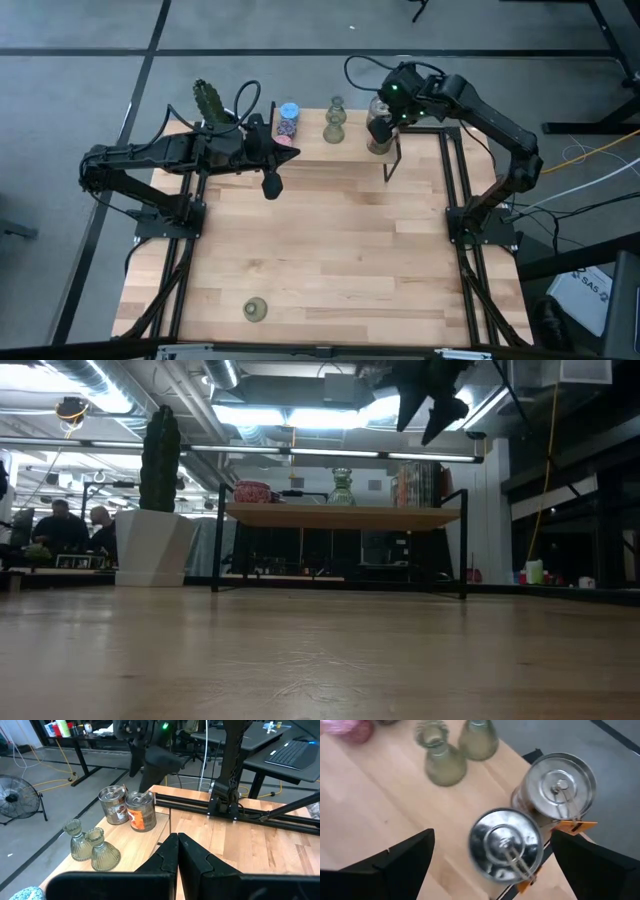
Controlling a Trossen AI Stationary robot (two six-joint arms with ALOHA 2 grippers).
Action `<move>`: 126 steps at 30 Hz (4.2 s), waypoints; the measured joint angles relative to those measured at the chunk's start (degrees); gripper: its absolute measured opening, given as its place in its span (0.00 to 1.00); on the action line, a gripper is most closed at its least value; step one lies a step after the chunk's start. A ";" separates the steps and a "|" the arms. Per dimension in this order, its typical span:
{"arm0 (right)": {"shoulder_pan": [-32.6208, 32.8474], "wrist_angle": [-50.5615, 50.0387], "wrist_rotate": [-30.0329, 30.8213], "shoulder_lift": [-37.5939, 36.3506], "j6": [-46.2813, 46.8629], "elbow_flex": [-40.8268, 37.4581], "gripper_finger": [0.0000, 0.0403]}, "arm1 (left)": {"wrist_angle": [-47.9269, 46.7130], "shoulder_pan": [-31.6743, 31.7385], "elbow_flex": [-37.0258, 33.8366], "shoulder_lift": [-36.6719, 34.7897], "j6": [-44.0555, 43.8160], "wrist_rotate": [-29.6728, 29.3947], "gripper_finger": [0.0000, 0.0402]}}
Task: Pick & Place candle stick holders
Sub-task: Put the green glass candle holder aligned with the other green glass candle holders on the shelf
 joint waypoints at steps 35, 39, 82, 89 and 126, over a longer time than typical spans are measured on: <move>21.54 -7.55 -0.28 0.00 0.42 1.26 0.63 | -0.54 0.00 -0.02 0.00 2.85 3.93 0.01; 22.98 -7.32 1.10 0.00 -0.57 1.26 0.45 | -1.41 0.00 -0.02 0.00 3.50 3.93 0.01; 32.17 2.67 5.98 -21.22 -7.19 -9.07 0.02 | -1.24 -0.11 -0.02 0.00 0.02 8.66 0.01; 32.13 8.82 2.07 -26.35 -7.17 -19.53 0.02 | -1.24 -0.11 -0.02 0.00 0.01 8.66 0.01; 32.13 38.39 -4.78 -38.71 -5.63 -51.74 0.02 | -4.32 -2.47 -0.02 0.00 6.05 14.71 0.01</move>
